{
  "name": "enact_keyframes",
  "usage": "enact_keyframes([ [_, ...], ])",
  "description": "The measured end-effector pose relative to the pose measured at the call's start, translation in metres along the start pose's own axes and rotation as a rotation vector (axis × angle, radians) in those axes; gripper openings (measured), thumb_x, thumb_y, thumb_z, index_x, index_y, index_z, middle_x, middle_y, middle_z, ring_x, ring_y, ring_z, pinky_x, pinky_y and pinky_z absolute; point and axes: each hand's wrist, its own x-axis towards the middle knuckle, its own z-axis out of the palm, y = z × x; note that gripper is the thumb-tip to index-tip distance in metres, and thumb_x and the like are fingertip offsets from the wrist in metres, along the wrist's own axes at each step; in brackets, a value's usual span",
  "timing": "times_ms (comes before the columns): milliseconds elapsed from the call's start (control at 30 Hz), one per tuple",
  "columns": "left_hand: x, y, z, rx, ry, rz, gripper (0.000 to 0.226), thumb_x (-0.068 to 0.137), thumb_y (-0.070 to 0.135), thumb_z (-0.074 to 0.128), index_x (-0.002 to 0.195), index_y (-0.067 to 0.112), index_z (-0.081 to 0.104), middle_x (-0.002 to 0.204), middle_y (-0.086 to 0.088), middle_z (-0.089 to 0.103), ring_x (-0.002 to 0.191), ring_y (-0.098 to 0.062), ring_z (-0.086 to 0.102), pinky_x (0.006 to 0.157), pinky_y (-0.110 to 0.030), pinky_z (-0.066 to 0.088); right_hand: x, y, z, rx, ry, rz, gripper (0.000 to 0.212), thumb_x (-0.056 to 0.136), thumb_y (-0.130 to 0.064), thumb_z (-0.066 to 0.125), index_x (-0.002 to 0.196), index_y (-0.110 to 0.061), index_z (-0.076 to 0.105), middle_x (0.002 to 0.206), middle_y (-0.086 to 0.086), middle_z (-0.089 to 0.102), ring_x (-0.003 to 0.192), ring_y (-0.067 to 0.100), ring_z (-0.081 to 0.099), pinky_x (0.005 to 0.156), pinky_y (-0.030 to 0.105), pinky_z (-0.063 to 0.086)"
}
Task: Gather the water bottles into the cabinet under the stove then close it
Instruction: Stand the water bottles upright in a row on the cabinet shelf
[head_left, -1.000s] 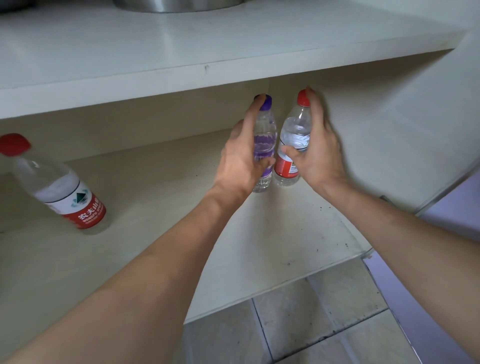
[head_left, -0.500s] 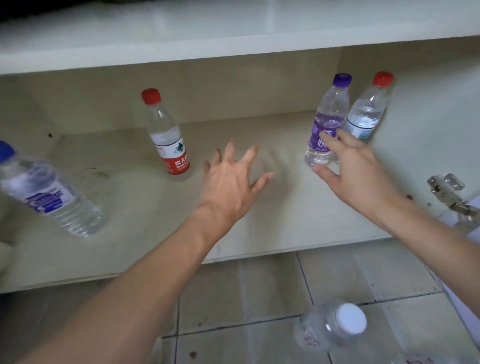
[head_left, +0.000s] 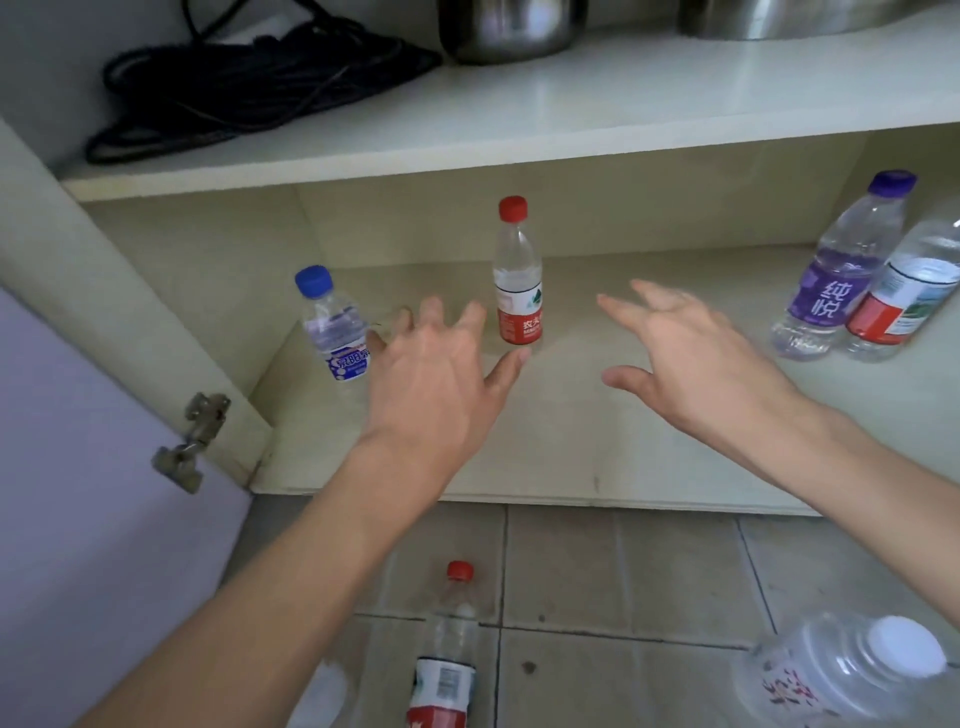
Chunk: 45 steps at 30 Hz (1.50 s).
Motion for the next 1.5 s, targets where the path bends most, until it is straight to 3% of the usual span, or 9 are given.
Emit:
enact_keyframes([
  [200, -0.003, -0.041, -0.007, 0.111, 0.056, -0.070, 0.064, 0.102, 0.068, 0.058, 0.146, 0.023, 0.060, 0.159, -0.017, 0.047, 0.145, -0.042, 0.046, 0.111, -0.060, 0.049, 0.022, -0.031, 0.007, -0.022, -0.017, -0.045, 0.076, 0.100, -0.040, 0.074, 0.165, -0.026, 0.037, 0.166, 0.020, 0.039, 0.155, 0.039, 0.035, 0.118, 0.052, 0.043],
  [400, 0.002, -0.077, -0.001, 0.166, 0.057, -0.132, 0.072, 0.097, 0.062, 0.068, 0.156, 0.024, 0.049, 0.173, -0.017, 0.027, 0.156, -0.046, 0.032, 0.114, -0.068, 0.045, 0.064, -0.046, 0.016, -0.043, 0.041, -0.074, 0.065, 0.100, -0.034, 0.072, 0.158, -0.023, 0.044, 0.133, 0.014, 0.055, 0.127, 0.041, 0.054, 0.093, 0.049, 0.054],
  [500, 0.011, -0.090, 0.002, 0.194, 0.054, -0.158, 0.080, 0.096, 0.058, 0.070, 0.164, 0.027, 0.040, 0.175, -0.014, 0.022, 0.157, -0.046, 0.029, 0.115, -0.069, 0.044, 0.090, -0.046, 0.022, -0.078, 0.071, -0.082, 0.072, 0.099, -0.032, 0.073, 0.161, -0.023, 0.039, 0.139, 0.017, 0.054, 0.128, 0.043, 0.055, 0.091, 0.050, 0.054],
  [833, 0.044, -0.127, 0.023, 0.088, 0.099, -0.227, 0.082, 0.094, 0.046, 0.076, 0.163, 0.030, 0.035, 0.161, -0.014, 0.044, 0.133, -0.044, 0.053, 0.100, -0.060, 0.055, 0.153, -0.042, 0.040, -0.049, 0.139, -0.090, 0.076, 0.098, -0.025, 0.072, 0.159, -0.019, 0.027, 0.129, 0.022, 0.057, 0.115, 0.048, 0.058, 0.084, 0.055, 0.059],
  [967, 0.047, -0.132, 0.037, 0.004, 0.104, -0.225, 0.092, 0.096, 0.043, 0.077, 0.167, 0.036, 0.018, 0.151, -0.012, 0.051, 0.121, -0.041, 0.059, 0.094, -0.057, 0.059, 0.166, -0.041, 0.055, 0.028, 0.151, -0.102, 0.086, 0.098, -0.026, 0.074, 0.164, -0.025, 0.019, 0.142, 0.022, 0.055, 0.119, 0.050, 0.059, 0.089, 0.059, 0.059],
  [1100, 0.046, -0.132, 0.055, -0.155, 0.107, -0.264, 0.110, 0.093, 0.038, 0.085, 0.166, 0.042, 0.004, 0.133, -0.013, 0.058, 0.107, -0.038, 0.066, 0.086, -0.050, 0.060, 0.175, -0.040, 0.071, 0.147, 0.168, -0.084, 0.096, 0.097, -0.021, 0.077, 0.167, -0.030, 0.012, 0.142, 0.023, 0.052, 0.113, 0.054, 0.063, 0.086, 0.057, 0.059],
  [1267, 0.053, -0.127, 0.075, -0.469, 0.174, -0.281, 0.115, 0.090, 0.019, 0.092, 0.166, 0.047, 0.011, 0.134, -0.006, 0.049, 0.089, -0.019, 0.061, 0.076, -0.033, 0.053, 0.177, -0.042, 0.089, 0.320, 0.239, -0.068, 0.103, 0.094, -0.016, 0.081, 0.167, -0.039, 0.011, 0.148, 0.015, 0.045, 0.113, 0.053, 0.064, 0.090, 0.060, 0.060],
  [1400, 0.054, -0.121, 0.084, -0.551, 0.237, -0.295, 0.113, 0.090, 0.017, 0.093, 0.167, 0.046, 0.015, 0.134, -0.001, 0.047, 0.091, -0.015, 0.059, 0.078, -0.029, 0.051, 0.178, -0.046, 0.102, 0.399, 0.298, -0.036, 0.110, 0.089, -0.012, 0.085, 0.165, -0.044, 0.012, 0.150, 0.011, 0.042, 0.114, 0.048, 0.065, 0.093, 0.060, 0.061],
  [1500, 0.053, -0.118, 0.090, -0.598, 0.284, -0.289, 0.115, 0.089, 0.015, 0.093, 0.166, 0.049, 0.015, 0.130, 0.008, 0.040, 0.091, -0.013, 0.061, 0.072, -0.018, 0.045, 0.178, -0.047, 0.106, 0.439, 0.318, -0.030, 0.113, 0.087, -0.009, 0.086, 0.164, -0.047, 0.013, 0.151, 0.008, 0.041, 0.116, 0.044, 0.064, 0.095, 0.058, 0.061],
])
